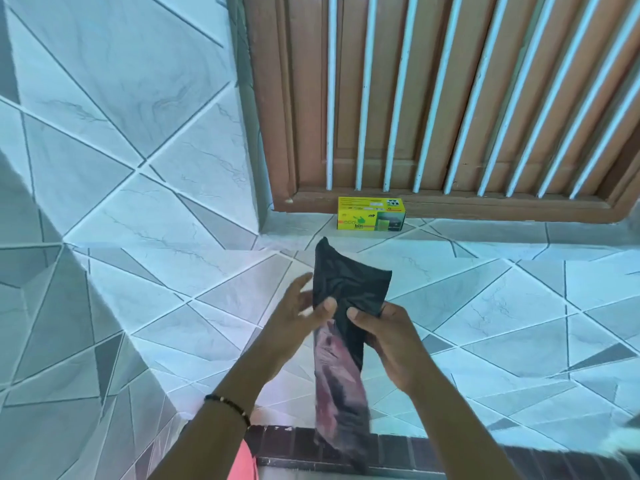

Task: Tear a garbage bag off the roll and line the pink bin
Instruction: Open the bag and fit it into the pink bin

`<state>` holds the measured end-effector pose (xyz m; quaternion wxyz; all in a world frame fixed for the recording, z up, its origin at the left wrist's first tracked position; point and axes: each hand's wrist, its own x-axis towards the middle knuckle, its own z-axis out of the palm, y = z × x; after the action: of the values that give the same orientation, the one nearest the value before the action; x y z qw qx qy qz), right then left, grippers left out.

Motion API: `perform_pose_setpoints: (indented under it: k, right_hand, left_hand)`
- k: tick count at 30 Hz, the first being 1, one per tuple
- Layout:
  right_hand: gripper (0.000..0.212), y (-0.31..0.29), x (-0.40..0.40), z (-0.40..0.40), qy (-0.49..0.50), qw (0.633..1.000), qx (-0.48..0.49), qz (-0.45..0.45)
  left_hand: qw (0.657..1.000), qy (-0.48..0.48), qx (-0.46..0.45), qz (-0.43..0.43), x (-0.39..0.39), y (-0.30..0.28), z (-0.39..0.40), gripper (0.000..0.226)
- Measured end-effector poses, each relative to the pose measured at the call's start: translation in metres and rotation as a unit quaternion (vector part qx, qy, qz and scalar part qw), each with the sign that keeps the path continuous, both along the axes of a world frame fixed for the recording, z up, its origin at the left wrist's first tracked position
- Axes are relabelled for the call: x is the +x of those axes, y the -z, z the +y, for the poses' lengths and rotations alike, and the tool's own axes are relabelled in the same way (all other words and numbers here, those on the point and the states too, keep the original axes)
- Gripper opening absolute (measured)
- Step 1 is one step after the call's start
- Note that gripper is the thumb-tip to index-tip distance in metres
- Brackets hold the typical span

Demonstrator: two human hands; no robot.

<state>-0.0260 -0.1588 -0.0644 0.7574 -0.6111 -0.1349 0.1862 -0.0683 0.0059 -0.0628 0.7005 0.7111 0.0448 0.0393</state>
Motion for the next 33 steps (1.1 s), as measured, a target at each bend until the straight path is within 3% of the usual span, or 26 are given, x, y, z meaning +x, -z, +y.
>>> perform_pose_setpoints:
  k: [2,5,8,10,12,14,18,21,24,27,30,33]
  right_hand:
    - [0.014,-0.01,-0.012,-0.001,-0.04,0.997,0.057,0.037]
    - [0.016,-0.017,-0.03,-0.005,-0.063,0.99,0.103,0.072]
    - [0.04,-0.004,-0.055,-0.014,-0.076,0.997,-0.011,0.029]
    - [0.036,0.011,-0.081,-0.014,-0.073,0.987,-0.143,-0.021]
    - [0.014,0.029,-0.106,-0.011,-0.04,0.978,-0.2,-0.045]
    - [0.01,0.041,-0.126,-0.008,0.022,0.982,-0.183,-0.032]
    - [0.017,0.041,-0.138,-0.007,0.083,0.994,0.001,0.07]
    - [0.02,0.035,-0.145,-0.009,0.073,0.993,0.049,0.085]
    - [0.036,0.039,-0.155,-0.013,-0.007,0.995,0.002,0.096]
    - [0.033,0.046,-0.17,-0.013,-0.076,0.99,-0.088,0.082]
    - [0.02,0.049,-0.174,-0.011,-0.007,0.992,-0.099,0.083]
    - [0.015,0.046,-0.166,-0.011,0.051,0.991,-0.073,0.099]
  left_hand:
    - [0.996,0.055,0.058,0.049,-0.024,0.008,0.004,0.073]
    - [0.993,0.032,0.093,0.059,-0.048,0.013,0.0,0.025]
    - [0.997,-0.03,0.066,0.035,-0.069,0.012,-0.002,0.01]
    - [0.997,-0.07,0.025,0.023,-0.081,0.01,-0.001,0.01]
    - [0.995,-0.09,-0.027,0.025,-0.094,0.011,-0.001,0.01]
    - [0.996,-0.065,-0.056,0.033,-0.11,0.013,0.0,0.013]
    - [0.989,0.098,-0.025,0.108,-0.143,0.039,0.013,0.047]
    - [0.988,0.098,-0.002,0.117,-0.162,0.056,0.011,0.049]
    - [0.995,-0.01,-0.044,0.086,-0.165,0.056,0.004,0.027]
    - [0.993,-0.053,-0.081,0.073,-0.165,0.053,0.004,0.034]
    - [0.991,-0.031,-0.09,0.094,-0.173,0.052,0.005,0.044]
    - [0.982,0.047,-0.114,0.141,-0.184,0.054,0.0,0.027]
